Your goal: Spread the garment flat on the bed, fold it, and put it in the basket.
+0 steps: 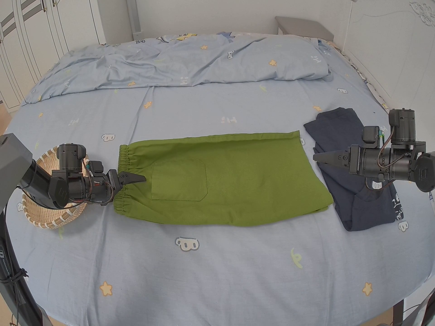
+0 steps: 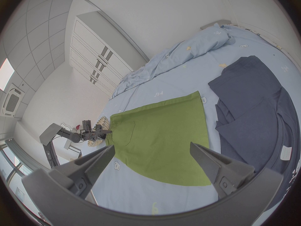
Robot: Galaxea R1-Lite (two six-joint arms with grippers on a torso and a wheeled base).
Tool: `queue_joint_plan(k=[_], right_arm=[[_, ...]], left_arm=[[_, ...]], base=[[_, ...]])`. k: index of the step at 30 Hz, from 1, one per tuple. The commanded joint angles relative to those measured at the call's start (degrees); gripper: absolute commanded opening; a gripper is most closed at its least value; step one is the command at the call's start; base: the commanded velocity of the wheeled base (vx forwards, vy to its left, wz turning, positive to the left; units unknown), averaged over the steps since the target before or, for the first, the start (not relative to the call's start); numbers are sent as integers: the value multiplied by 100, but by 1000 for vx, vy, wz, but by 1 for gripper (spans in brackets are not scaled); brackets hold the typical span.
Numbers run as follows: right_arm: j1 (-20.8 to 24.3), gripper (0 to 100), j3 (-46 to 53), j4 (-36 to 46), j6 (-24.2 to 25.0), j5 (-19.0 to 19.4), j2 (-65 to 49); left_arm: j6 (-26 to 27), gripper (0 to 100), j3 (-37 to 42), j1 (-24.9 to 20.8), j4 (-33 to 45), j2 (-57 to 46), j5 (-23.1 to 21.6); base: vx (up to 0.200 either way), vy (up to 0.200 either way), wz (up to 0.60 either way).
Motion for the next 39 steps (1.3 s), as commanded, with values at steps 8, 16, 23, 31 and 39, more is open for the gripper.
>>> queue_joint_plan(k=[8, 16, 23, 31, 39], right_arm=[[12, 100, 2, -2, -5, 5, 29], [3, 100, -7, -2, -14, -4, 46], [-93, 100, 63, 86, -14, -48, 433], [-164, 100, -42, 104, -137, -83, 1567], [-164, 100, -130, 113, -260, -110, 1962]], left_arm=[[-269, 0, -107, 89, -10, 125, -58], [-278, 0, -133, 89, 227, 55, -84], [-260, 0, -687, 265, 1458, -358, -84], [-216, 0, -889, 396, 1827, -428, -93], [-216, 0, -889, 396, 1809, -419, -84]], base=[[0, 0, 0], [0, 0, 0], [0, 0, 0], [0, 0, 0], [0, 0, 0]])
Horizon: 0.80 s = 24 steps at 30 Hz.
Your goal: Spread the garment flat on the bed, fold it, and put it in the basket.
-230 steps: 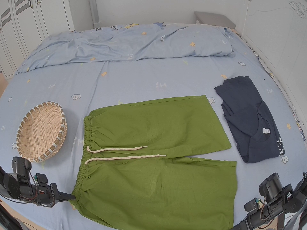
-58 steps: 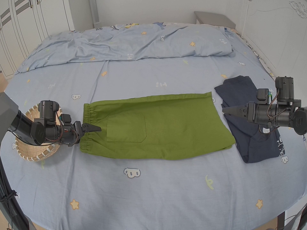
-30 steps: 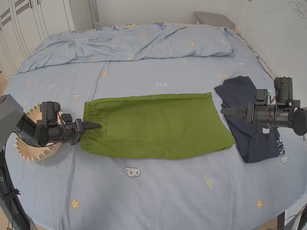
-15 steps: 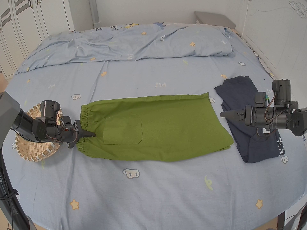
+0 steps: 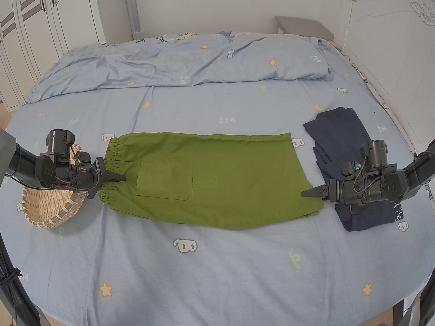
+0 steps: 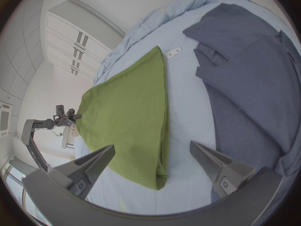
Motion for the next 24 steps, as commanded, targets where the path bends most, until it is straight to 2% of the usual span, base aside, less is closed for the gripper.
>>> queue_joint_plan(k=[1, 13, 18, 22, 24], right_arm=[[16, 100, -48, 19, -19, 5, 377], [253, 100, -163, 81, 52, 163, 509], [253, 100, -426, 160, 333, 401, 790], [192, 100, -655, 309, 570, 831, 870], [183, 100, -699, 379, 605, 901, 870]], left_arm=[[6, 0, -13, 8, -17, -39, 2], [6, 0, 14, -54, -8, -65, 2], [6, 0, 31, -63, 1, -65, 2], [6, 0, 22, -72, 1, -65, 2], [6, 0, 22, -72, 1, -65, 2]], base=[[0, 0, 0], [0, 0, 0], [0, 0, 0], [0, 0, 0], [0, 0, 0]])
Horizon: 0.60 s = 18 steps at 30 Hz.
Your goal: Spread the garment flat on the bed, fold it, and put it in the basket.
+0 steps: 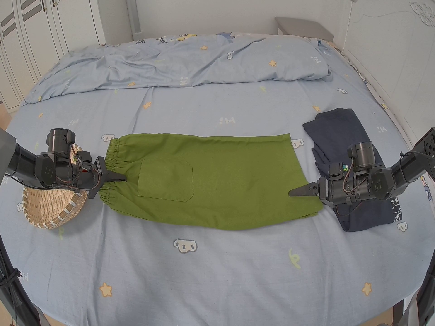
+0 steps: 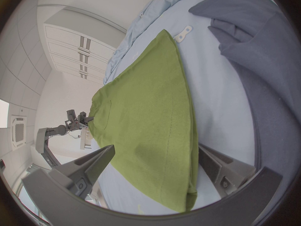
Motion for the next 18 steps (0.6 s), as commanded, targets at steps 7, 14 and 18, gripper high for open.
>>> queue_joint_plan(k=[7, 14, 18], right_arm=[[-97, 0, -279, 146, 263, 253, 247], [-185, 0, -331, 146, 350, 481, 299], [-246, 0, -305, 155, 350, 481, 247]], left_arm=[[0, 0, 7, -3, 1, -2, -3], [0, 0, -11, -3, 1, 25, -3], [0, 0, -28, 32, 36, 51, -11]], base=[[0, 0, 0], [0, 0, 0], [0, 0, 0]])
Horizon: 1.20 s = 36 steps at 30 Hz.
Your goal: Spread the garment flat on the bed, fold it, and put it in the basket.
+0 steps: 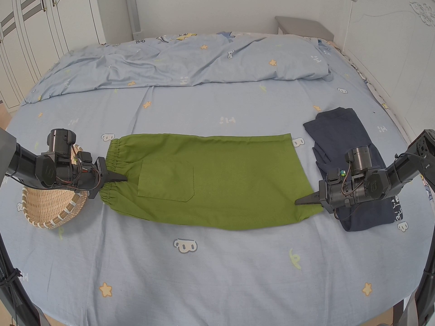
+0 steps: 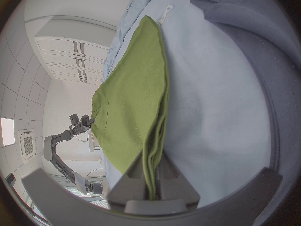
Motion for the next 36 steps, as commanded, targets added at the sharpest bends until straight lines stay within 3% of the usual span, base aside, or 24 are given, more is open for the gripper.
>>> queue_joint_plan(k=[1, 9, 14, 19, 24, 26, 27, 29, 30, 36], right_arm=[[-59, 0, 28, -45, -5, 0, -38], [-85, 0, 626, 34, -14, 0, -1128], [-32, 0, 1030, 535, -146, 0, -1796], [-41, 0, 1883, 579, -471, -44, -2209], [20, 0, 3219, 535, -1016, -62, -2736], [38, 0, 3289, 535, -1034, -62, -2762], [135, 0, 3913, 465, -1174, -62, -2956], [135, 0, 3913, 465, -1174, -62, -2956], [258, 0, 4467, 149, -1236, -53, -3026], [293, 0, 5038, -774, -1227, -62, -2921]], left_arm=[[0, 0, -11, 38, 20, 24, -5], [123, 0, 24, 73, 583, -354, -5], [606, 0, 279, 91, 1286, -653, -5], [817, 0, 938, 135, 1383, -995, 47], [1362, 0, 2089, 337, 1365, -1619, 3], [1388, 0, 2151, 346, 1365, -1655, 3], [1626, 0, 2722, 425, 1356, -1927, 3], [1626, 0, 2722, 425, 1356, -1927, 3], [1810, 0, 3214, 539, 1339, -2138, 3], [1845, 0, 3856, 574, 794, -2191, 12]], base=[[0, 0, 0], [0, 0, 0], [0, 0, 0], [0, 0, 0], [0, 0, 0], [0, 0, 0], [0, 0, 0], [0, 0, 0], [0, 0, 0], [0, 0, 0]])
